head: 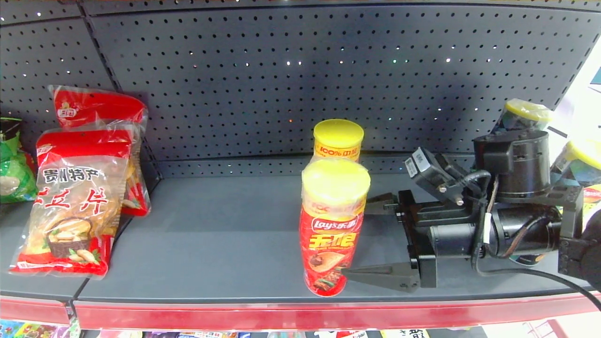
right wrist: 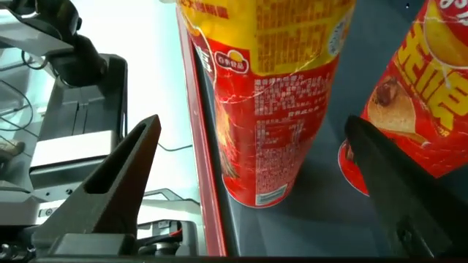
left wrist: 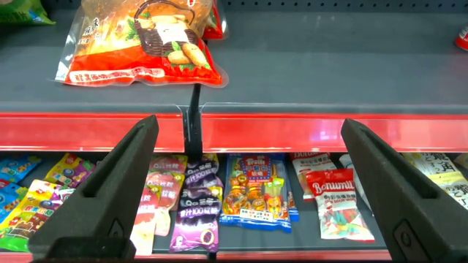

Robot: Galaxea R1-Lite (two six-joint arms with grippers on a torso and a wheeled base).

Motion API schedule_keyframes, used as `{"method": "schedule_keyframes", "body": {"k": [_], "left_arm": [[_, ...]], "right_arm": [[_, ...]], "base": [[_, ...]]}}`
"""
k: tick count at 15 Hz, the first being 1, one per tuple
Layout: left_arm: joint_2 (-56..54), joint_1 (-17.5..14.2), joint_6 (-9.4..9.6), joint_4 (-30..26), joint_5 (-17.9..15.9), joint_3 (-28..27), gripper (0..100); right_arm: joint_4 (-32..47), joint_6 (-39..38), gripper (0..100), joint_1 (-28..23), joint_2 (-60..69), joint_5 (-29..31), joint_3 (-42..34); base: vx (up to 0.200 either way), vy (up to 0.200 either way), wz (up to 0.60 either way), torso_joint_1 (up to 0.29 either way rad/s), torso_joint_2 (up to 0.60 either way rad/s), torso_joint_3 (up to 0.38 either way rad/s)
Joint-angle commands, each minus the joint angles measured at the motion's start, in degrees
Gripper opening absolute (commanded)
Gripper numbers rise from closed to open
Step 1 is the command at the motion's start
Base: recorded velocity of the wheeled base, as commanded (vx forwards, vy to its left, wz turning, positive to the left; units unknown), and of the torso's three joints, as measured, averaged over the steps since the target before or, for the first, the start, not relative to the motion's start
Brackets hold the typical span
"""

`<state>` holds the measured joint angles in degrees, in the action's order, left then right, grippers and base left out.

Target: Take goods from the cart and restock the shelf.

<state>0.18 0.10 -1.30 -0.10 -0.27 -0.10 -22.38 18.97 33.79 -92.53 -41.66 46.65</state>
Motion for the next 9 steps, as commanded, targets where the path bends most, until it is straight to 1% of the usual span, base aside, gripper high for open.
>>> {"method": "schedule_keyframes", "body": {"k": [1,4,9], "left_arm": [[0.1,0.0,-0.01,0.0,0.0,0.0,100],[0.1,0.0,-0.01,0.0,0.0,0.0,100],[0.1,0.0,-0.01,0.0,0.0,0.0,100]], "right_arm": [[0.0,0.0,100,0.0,0.2,0.0,-0.2],[1.7,-0.1,100,0.0,1.6,0.5,-0.7],[1.8,-0.1,100,0.0,2.5,0.6,-1.4]], "base": [[0.000,0.000,0.00,0.000,0.00,0.000],[0.000,0.000,0.00,0.000,0.00,0.000],[0.000,0.000,0.00,0.000,0.00,0.000]]}}
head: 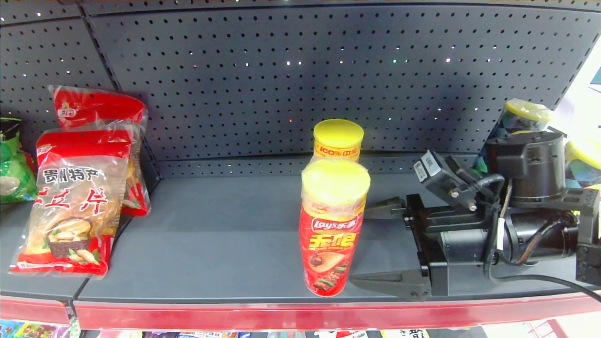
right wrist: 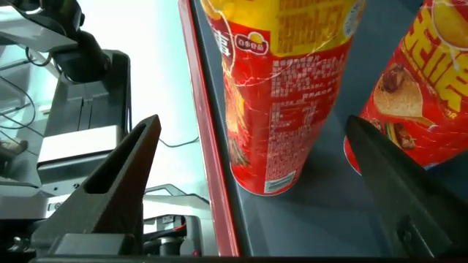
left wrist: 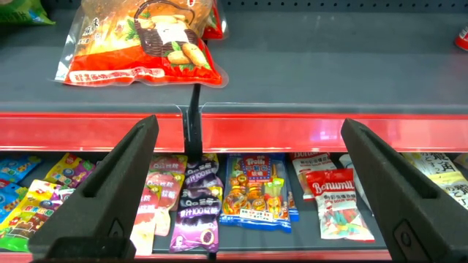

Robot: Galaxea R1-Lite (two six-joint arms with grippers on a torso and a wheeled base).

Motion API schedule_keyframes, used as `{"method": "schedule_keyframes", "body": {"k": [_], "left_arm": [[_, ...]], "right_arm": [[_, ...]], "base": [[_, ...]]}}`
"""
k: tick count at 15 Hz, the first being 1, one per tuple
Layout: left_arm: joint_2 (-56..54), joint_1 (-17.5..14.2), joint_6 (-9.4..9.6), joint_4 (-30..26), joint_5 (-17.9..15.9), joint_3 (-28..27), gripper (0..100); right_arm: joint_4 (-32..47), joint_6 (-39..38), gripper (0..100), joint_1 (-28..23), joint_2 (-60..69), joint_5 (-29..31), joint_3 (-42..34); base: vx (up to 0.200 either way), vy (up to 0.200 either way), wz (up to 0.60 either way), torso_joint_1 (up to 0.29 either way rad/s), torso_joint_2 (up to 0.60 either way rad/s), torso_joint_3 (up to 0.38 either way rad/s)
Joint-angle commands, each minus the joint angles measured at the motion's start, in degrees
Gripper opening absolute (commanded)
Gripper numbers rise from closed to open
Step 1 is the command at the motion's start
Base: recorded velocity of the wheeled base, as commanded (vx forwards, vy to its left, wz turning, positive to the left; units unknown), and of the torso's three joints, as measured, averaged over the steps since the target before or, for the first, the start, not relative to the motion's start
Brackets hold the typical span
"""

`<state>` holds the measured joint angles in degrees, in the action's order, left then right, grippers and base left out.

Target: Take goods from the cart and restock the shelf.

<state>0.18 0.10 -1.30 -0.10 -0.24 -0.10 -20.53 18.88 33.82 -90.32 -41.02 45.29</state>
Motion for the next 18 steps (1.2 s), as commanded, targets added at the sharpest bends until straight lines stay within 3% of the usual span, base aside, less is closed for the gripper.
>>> {"method": "schedule_keyframes", "body": {"k": [1,18], "left_arm": [[0.1,0.0,-0.01,0.0,0.0,0.0,100],[0.1,0.0,-0.01,0.0,0.0,0.0,100]], "right_arm": [[0.0,0.0,100,0.5,0.3,0.0,-0.1],[0.0,0.0,100,2.2,0.9,0.1,-2.5]], "base": [[0.000,0.000,0.00,0.000,0.00,0.000],[0.000,0.000,0.00,0.000,0.00,0.000]]}}
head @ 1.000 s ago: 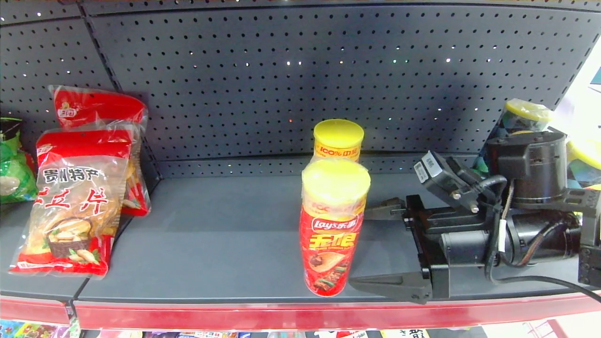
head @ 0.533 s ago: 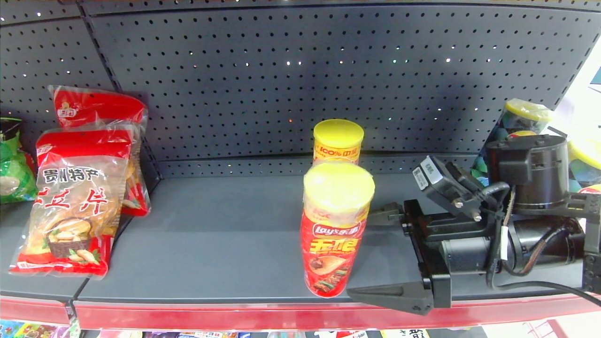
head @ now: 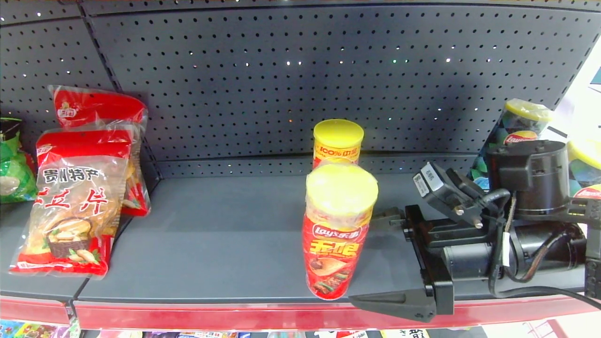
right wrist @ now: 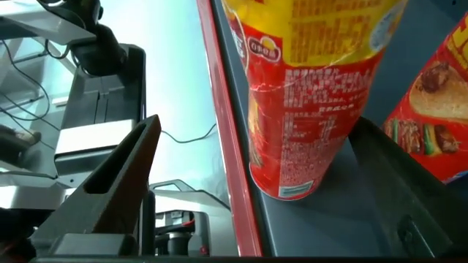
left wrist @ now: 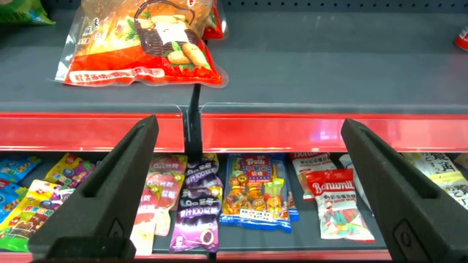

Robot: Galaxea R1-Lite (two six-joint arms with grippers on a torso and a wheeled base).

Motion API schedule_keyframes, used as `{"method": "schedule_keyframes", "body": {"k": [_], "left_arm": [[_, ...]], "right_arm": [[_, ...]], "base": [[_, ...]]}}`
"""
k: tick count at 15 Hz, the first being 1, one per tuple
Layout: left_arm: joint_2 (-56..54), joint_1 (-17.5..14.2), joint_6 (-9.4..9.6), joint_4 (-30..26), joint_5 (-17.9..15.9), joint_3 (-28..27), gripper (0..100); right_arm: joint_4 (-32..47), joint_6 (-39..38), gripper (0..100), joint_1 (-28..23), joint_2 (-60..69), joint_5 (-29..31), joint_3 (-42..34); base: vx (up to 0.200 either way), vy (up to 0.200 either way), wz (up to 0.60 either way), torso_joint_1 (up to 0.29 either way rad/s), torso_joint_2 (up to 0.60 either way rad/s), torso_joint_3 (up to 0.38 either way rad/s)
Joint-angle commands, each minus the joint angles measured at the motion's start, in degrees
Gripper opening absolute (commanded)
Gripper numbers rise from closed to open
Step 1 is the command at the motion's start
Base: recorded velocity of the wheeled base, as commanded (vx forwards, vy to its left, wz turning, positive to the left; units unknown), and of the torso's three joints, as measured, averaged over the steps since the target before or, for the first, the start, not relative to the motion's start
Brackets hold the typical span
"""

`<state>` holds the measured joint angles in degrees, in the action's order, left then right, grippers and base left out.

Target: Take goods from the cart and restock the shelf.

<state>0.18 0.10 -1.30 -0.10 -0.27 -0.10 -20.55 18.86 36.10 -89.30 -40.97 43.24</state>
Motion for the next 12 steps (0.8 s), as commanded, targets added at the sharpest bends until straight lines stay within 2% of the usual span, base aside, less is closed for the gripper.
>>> {"method": "schedule_keyframes", "body": {"k": [1,8,12], "left_arm": [[0.1,0.0,-0.01,0.0,0.0,0.0,100],[0.1,0.0,-0.01,0.0,0.0,0.0,100],[0.1,0.0,-0.01,0.0,0.0,0.0,100]], "right_arm": [[0.0,0.0,100,-0.4,-0.3,0.0,-0.9],[-0.1,0.0,100,-5.1,0.0,-0.1,-1.0],[0.1,0.0,100,-8.3,5.0,0.0,-1.7]], "base": [[0.000,0.000,0.00,0.000,0.00,0.000],[0.000,0.000,0.00,0.000,0.00,0.000],[0.000,0.000,0.00,0.000,0.00,0.000]]}}
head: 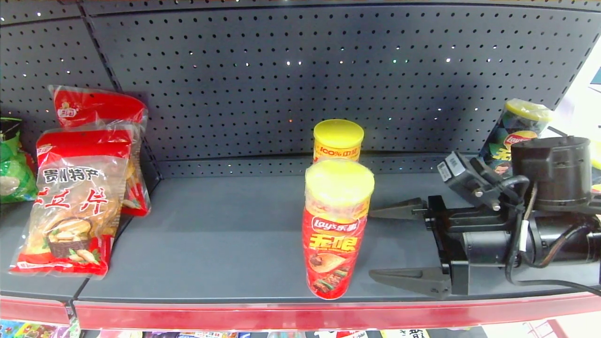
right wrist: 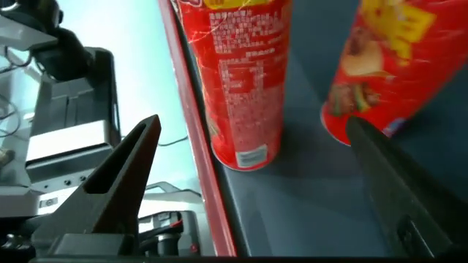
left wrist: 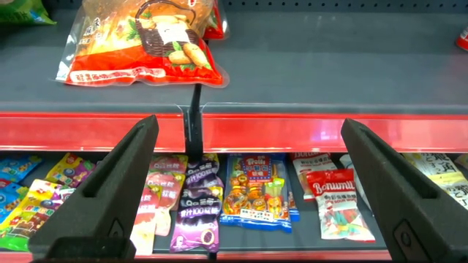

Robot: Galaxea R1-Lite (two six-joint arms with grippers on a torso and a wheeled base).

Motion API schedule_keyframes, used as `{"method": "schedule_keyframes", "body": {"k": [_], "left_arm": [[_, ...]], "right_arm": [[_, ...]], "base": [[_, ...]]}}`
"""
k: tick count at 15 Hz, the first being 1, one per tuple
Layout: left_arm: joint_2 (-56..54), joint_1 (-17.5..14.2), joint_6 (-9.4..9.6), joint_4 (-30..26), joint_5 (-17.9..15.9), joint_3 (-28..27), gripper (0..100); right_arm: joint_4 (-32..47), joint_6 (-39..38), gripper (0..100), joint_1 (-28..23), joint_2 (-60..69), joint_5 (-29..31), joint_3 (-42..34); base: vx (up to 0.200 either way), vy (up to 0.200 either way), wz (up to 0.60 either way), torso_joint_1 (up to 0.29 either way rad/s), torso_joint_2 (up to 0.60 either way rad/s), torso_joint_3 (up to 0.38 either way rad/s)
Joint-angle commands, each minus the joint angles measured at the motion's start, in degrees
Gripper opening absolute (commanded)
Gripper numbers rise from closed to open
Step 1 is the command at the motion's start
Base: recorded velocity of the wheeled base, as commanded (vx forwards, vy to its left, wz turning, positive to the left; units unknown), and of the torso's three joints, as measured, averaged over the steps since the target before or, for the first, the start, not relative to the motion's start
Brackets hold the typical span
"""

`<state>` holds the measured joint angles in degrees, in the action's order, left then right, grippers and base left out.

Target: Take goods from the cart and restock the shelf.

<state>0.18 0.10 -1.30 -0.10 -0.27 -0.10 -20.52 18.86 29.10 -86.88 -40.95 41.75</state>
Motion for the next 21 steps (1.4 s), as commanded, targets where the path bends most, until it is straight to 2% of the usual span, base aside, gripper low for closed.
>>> {"method": "schedule_keyframes", "body": {"k": [1,3,5,7,9,10,11,13,14,15,18,19,21], "left_arm": [[0.1,0.0,-0.01,0.0,0.0,0.0,100],[0.1,0.0,-0.01,0.0,0.0,0.0,100],[0.1,0.0,-0.01,0.0,0.0,0.0,100],[0.1,0.0,-0.01,0.0,0.0,0.0,100],[0.1,0.0,-0.01,0.0,0.0,0.0,100],[0.1,0.0,-0.01,0.0,0.0,0.0,100],[0.1,0.0,-0.01,0.0,0.0,0.0,100],[0.1,0.0,-0.01,0.0,0.0,0.0,100],[0.1,0.0,-0.01,0.0,0.0,0.0,100],[0.1,0.0,-0.01,0.0,0.0,0.0,100],[0.1,0.0,-0.01,0.0,0.0,0.0,100],[0.1,0.0,-0.01,0.0,0.0,0.0,100],[0.1,0.0,-0.01,0.0,0.0,0.0,100]], "right_arm": [[0.2,-0.1,100,-2.5,4.2,0.0,-0.5],[1.8,-0.1,100,-4.8,11.7,0.2,-1.9],[4.7,-0.9,100,-4.8,19.6,1.2,-1.9],[14.8,-2.3,100,-6.1,32.3,3.3,-1.4],[26.8,-6.3,100,-11.9,46.8,9.4,-0.7],[27.1,-6.5,100,-12.1,47.3,9.6,-0.8],[33.5,-10.6,100,-18.8,59.5,15.9,-1.3],[37.7,-13.2,100,-20.8,70.5,27.2,-2.3],[41.5,-13.5,100,-21.0,77.0,35.1,-3.3],[45.1,-13.9,100,-21.7,80.9,38.9,-4.7],[46.4,-24.0,100,-21.8,81.3,46.7,-11.7],[46.1,-23.7,100,-21.8,81.3,46.7,-15.4],[38.8,-20.9,100,-21.8,81.3,46.6,-24.0]], "base": [[0.000,0.000,0.00,0.000,0.00,0.000],[0.000,0.000,0.00,0.000,0.00,0.000],[0.000,0.000,0.00,0.000,0.00,0.000],[0.000,0.000,0.00,0.000,0.00,0.000],[0.000,0.000,0.00,0.000,0.00,0.000],[0.000,0.000,0.00,0.000,0.00,0.000],[0.000,0.000,0.00,0.000,0.00,0.000],[0.000,0.000,0.00,0.000,0.00,0.000],[0.000,0.000,0.00,0.000,0.00,0.000],[0.000,0.000,0.00,0.000,0.00,0.000],[0.000,0.000,0.00,0.000,0.00,0.000],[0.000,0.000,0.00,0.000,0.00,0.000],[0.000,0.000,0.00,0.000,0.00,0.000]]}}
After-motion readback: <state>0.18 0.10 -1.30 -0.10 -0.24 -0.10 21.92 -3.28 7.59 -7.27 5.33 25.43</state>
